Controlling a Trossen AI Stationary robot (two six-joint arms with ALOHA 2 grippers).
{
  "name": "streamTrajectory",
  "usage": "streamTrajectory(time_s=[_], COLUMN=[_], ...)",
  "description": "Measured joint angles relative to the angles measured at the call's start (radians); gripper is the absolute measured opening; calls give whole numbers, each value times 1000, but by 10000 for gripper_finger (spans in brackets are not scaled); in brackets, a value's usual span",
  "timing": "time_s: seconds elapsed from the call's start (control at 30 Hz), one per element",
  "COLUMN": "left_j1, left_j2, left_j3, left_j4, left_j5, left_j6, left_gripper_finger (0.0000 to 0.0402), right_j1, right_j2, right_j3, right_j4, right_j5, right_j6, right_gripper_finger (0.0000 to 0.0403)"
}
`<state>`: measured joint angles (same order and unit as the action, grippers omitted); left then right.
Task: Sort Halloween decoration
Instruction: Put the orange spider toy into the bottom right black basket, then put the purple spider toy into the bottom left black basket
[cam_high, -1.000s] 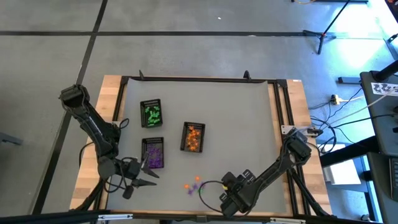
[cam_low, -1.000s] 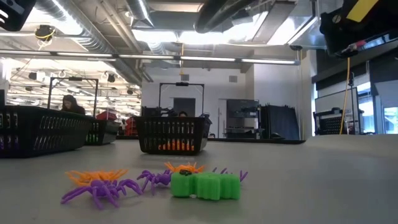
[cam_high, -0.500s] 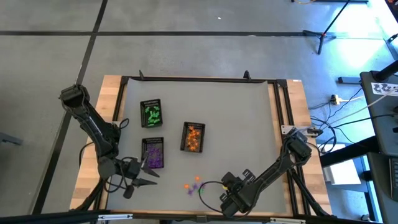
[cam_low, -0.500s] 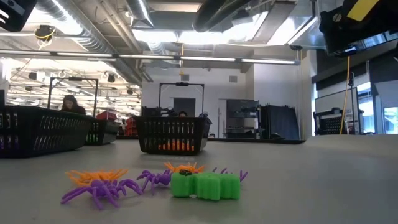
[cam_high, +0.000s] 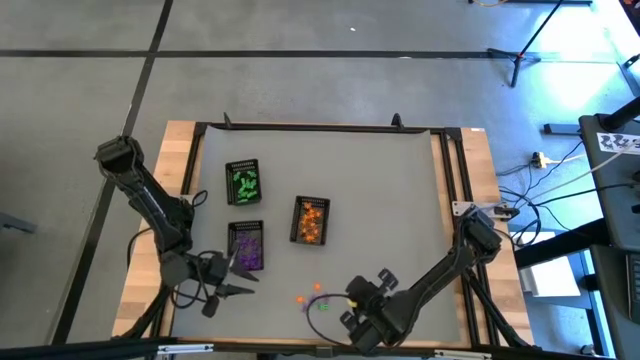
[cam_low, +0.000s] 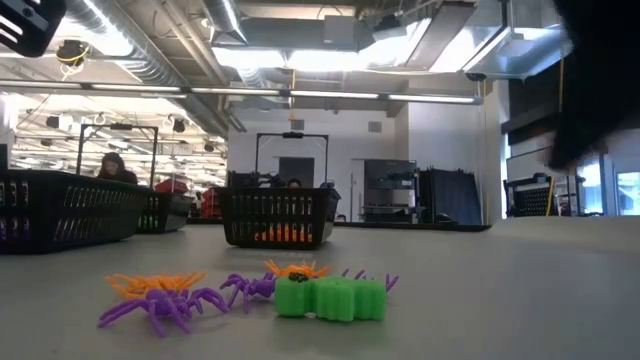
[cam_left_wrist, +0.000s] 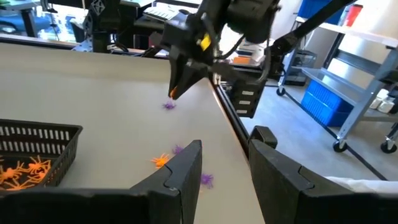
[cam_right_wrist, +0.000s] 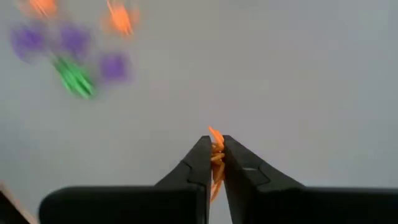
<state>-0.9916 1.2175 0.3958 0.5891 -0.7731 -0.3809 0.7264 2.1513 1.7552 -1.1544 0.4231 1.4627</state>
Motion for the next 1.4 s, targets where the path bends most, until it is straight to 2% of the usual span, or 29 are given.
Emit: streamTrajectory(time_s=[0.23, 0.5, 0.77, 0.93, 1.07, 1.27, 1.4], left_j1=[26, 34, 34, 33, 33, 33, 33], left_j2=[0, 0, 0, 0, 0, 0, 0], left_j3=[0, 0, 0, 0, 0, 0, 0], left_j4=[-12, -23, -35, -35, -35, -35, -38], left_j5=[0, 0, 32, 54, 58, 60, 61], left_j6=[0, 0, -3, -9, -10, -10, -10], left_gripper_finger=[125, 125, 125, 125, 125, 125, 125], right_j1=[-85, -293, -480, -534, -538, -514, -413], right_j2=[0, 0, 0, -1, -1, -14, -37], right_j3=[46, 46, 46, 46, 46, 46, 47], right_j4=[59, 269, 405, 398, 381, 185, 75], right_j5=[188, 159, 31, -80, -125, -363, -374], right_j6=[-122, -412, -575, -594, -599, -491, -455], right_gripper_finger=[32, 32, 34, 69, 109, 128, 128])
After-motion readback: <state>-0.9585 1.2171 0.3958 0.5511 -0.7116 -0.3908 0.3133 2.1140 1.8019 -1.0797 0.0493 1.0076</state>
